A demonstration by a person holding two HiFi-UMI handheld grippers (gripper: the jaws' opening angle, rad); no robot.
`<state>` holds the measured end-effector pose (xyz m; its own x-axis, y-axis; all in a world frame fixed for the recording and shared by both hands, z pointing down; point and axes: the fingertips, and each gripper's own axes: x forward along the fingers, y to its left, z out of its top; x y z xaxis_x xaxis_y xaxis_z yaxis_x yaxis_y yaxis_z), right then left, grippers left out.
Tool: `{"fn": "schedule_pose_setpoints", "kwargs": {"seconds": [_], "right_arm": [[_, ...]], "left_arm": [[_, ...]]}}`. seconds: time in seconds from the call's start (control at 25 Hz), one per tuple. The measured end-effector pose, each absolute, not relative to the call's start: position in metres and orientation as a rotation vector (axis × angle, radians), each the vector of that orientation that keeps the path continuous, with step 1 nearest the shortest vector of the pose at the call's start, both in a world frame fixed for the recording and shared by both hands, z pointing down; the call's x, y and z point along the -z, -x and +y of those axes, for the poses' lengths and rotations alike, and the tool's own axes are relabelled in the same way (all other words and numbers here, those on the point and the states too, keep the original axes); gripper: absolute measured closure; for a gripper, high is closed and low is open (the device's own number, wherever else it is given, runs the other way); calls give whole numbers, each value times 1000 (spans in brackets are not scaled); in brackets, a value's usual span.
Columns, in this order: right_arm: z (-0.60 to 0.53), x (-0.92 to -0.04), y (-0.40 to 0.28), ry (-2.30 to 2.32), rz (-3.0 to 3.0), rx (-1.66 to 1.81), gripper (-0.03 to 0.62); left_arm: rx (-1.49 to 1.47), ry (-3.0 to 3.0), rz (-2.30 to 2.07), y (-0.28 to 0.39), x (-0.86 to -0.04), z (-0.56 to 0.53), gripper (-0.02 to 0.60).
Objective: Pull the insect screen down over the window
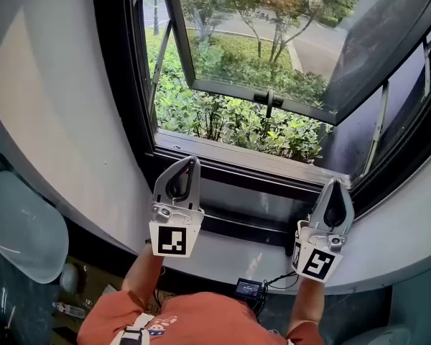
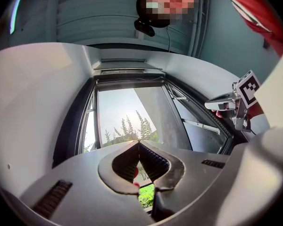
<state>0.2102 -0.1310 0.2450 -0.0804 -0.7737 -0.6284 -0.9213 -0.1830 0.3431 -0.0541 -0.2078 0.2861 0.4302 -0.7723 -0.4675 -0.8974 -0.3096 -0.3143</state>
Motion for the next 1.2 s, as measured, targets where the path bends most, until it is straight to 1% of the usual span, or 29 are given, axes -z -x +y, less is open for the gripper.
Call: {"fn": "schedule_pose_setpoints", "kwargs": {"seconds": [0.56,1.2], "right_arm": [[-131,-190,-212,1899,1786,-1233,583],[-131,-127,-203,1818,1689,-1431,583]], "left_arm": [[-434,2010,1352,63,-211,-215,575],[-485,1894,1299,66,-147,-223,575]]}}
